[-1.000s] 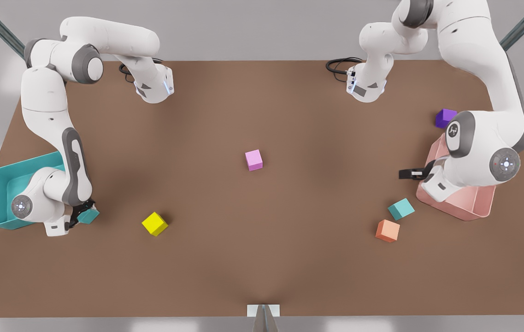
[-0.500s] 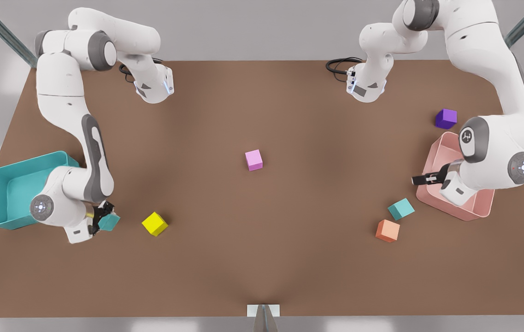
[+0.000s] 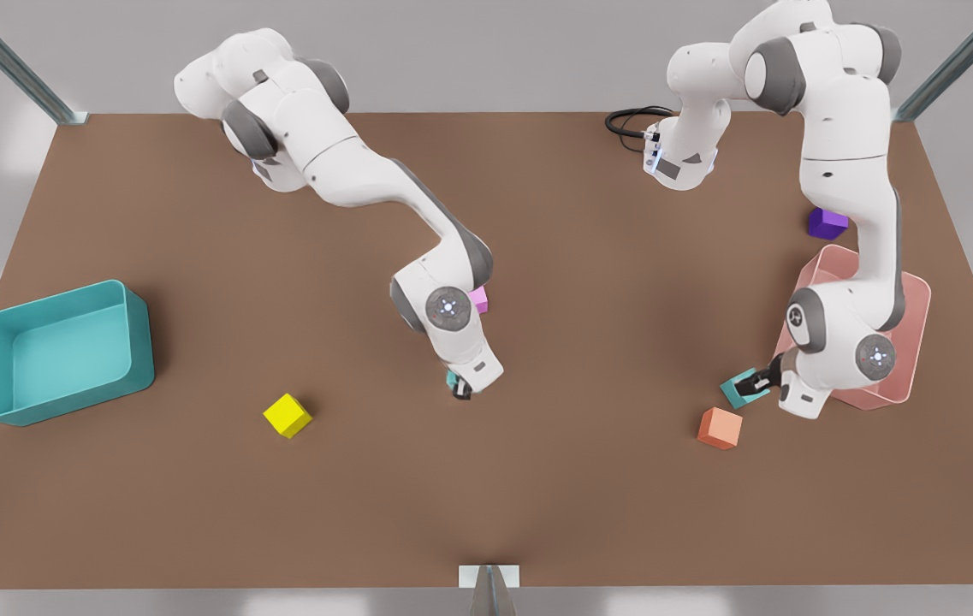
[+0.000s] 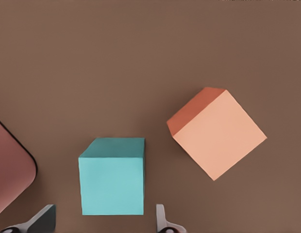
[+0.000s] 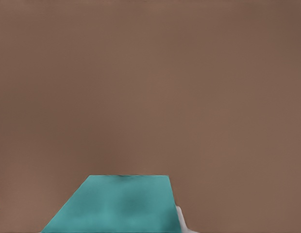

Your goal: Stack the two blue cubes on top of each other

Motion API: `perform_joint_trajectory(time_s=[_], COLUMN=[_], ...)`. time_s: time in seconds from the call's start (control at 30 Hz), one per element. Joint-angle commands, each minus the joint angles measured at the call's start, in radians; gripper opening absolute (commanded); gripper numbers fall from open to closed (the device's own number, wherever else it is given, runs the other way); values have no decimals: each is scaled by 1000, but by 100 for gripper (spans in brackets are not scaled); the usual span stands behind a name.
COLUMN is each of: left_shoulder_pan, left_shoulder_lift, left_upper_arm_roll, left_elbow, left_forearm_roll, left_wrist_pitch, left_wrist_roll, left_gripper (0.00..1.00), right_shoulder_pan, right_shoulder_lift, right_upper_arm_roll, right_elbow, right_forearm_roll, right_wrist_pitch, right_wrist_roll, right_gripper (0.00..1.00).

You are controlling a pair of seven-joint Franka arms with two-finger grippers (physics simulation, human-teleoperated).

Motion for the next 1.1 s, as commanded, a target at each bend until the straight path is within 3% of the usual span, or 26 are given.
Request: perform_joint_trajectory(time_s=[0.0,0.33,0.37,0.4,0.47,0.53,0.57,0.6,0.67,0.73,0.87,0.93,0.97,1.07], left_shoulder_pan=[0,-3,-3,-6,-7,-7,-7,-7,-9,-6,0,-165,-213,-440], left_shoulder_lift=[14,85,91,93,100,106,108,108,105,53,-169,-233,-226,-20], left_upper_arm_roll=[0,0,0,0,0,0,0,0,0,0,-18,-64,-161,-202], left_elbow=[-2,-3,-3,-3,-3,-3,-3,-3,-3,-3,0,55,109,359], left_forearm_roll=[-2,0,0,0,0,-2,-2,-3,0,1,52,54,57,103], left_wrist_pitch=[103,108,108,108,108,134,134,134,132,99,-293,-492,-528,-524], left_wrist_roll=[-153,-153,-153,-153,-153,-153,-153,-153,-150,-146,-159,-310,-368,-497], left_gripper=[100,100,100,100,100,70,65,51,49,50,50,51,52,53], right_shoulder_pan=[25,96,96,96,96,97,97,97,97,96,41,-79,-194,-463], right_shoulder_lift=[44,164,165,167,170,170,173,175,164,115,-83,-207,-253,-270], right_upper_arm_roll=[1,-7,-7,-8,-10,-12,-12,-15,-16,-12,-5,-8,-10,-16], right_elbow=[32,70,73,73,73,75,75,89,92,92,84,75,23,-34], right_forearm_roll=[-5,-5,-5,-5,-5,-6,-6,-6,-5,-3,58,91,91,77], right_wrist_pitch=[56,202,205,206,205,206,206,205,185,125,-168,-439,-544,-677], right_wrist_roll=[737,854,856,857,856,856,856,852,852,852,851,852,849,852], right_gripper=[61,61,67,100,100,100,100,100,100,100,100,100,100,100])
